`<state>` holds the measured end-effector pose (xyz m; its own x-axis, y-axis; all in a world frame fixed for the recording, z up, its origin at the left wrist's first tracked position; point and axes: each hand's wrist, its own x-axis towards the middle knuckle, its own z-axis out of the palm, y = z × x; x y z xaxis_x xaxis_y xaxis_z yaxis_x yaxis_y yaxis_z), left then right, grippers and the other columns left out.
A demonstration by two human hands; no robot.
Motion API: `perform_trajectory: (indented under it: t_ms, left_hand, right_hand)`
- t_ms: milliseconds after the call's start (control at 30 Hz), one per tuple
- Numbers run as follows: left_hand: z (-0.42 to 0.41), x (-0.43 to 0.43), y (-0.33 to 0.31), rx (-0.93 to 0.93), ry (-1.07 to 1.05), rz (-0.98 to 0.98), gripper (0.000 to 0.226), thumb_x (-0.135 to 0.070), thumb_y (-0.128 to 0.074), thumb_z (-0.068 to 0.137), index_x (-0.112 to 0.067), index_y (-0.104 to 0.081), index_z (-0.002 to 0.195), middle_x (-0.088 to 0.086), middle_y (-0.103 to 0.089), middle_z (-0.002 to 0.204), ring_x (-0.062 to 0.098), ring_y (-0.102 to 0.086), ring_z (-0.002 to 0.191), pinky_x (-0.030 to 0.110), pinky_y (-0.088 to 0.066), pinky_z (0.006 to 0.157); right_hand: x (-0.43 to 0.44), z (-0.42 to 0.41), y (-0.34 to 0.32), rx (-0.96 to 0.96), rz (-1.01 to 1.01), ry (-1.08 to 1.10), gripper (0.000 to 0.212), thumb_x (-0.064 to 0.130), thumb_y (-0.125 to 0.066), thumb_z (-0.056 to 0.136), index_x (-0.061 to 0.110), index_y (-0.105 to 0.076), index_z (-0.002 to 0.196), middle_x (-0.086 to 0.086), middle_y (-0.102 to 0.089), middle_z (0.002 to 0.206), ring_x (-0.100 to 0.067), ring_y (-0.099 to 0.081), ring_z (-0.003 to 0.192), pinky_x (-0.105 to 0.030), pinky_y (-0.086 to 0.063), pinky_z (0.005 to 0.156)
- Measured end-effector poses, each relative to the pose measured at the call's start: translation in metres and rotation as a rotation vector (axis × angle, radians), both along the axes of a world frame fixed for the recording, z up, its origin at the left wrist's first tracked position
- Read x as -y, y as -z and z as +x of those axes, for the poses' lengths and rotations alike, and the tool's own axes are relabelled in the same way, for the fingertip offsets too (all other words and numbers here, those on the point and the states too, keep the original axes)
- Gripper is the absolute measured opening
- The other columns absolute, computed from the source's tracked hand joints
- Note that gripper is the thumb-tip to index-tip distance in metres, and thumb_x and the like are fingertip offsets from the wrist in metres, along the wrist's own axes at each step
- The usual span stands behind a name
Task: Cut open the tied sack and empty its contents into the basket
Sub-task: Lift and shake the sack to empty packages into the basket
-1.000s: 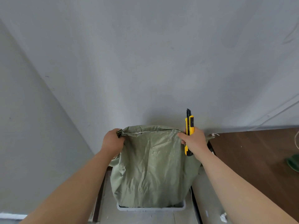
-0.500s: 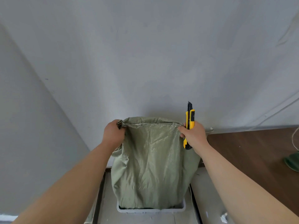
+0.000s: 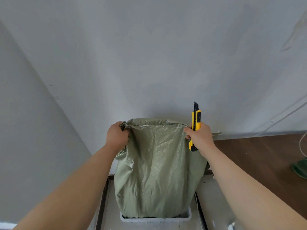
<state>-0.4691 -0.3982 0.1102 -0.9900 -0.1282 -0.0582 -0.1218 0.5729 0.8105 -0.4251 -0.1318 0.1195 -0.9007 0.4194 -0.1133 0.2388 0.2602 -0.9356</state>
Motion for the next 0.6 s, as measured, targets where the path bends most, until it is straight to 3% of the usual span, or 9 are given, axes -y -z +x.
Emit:
perform_trajectory:
  t_ms: [167,333,500,600]
  left_hand:
    - [0.001,0.003,-0.006,0.018,0.020,0.010,0.019,-0.005,-0.049,0.090,-0.008,-0.051,0.072,0.004,-0.047,0.060,0.021,-0.041,0.058,0.030,-0.031,0.051]
    - [-0.008,-0.003,-0.026,-0.094,-0.060,0.073,0.024,0.000,-0.045,0.086,-0.012,-0.046,0.065,0.002,-0.046,0.060,0.018,-0.040,0.056,0.029,-0.031,0.050]
    - [-0.006,0.000,-0.022,-0.014,-0.003,0.016,0.027,-0.003,-0.046,0.088,-0.016,-0.045,0.064,0.001,-0.047,0.060,0.016,-0.040,0.055,0.029,-0.030,0.049]
    - [-0.006,-0.001,-0.025,-0.066,-0.033,0.047,0.026,-0.002,-0.046,0.088,-0.016,-0.046,0.065,0.001,-0.048,0.062,0.017,-0.042,0.057,0.028,-0.031,0.050]
  right_hand:
    - [0.001,-0.001,-0.006,0.016,0.028,-0.030,0.019,0.004,-0.065,0.084,0.014,-0.052,0.075,-0.007,-0.058,0.068,-0.014,-0.061,0.054,-0.029,-0.046,0.061]
    - [0.001,-0.013,-0.027,-0.114,0.004,0.014,0.013,0.005,-0.066,0.083,0.010,-0.054,0.081,-0.005,-0.057,0.069,-0.013,-0.061,0.054,-0.030,-0.053,0.063]
    - [0.000,-0.009,-0.020,-0.024,-0.003,-0.020,0.014,0.007,-0.066,0.084,0.011,-0.053,0.081,-0.007,-0.059,0.070,-0.014,-0.063,0.057,-0.027,-0.049,0.061]
    - [0.002,-0.011,-0.024,-0.060,0.002,-0.002,0.013,0.007,-0.066,0.084,0.011,-0.054,0.080,-0.006,-0.060,0.070,-0.016,-0.064,0.058,-0.031,-0.052,0.066]
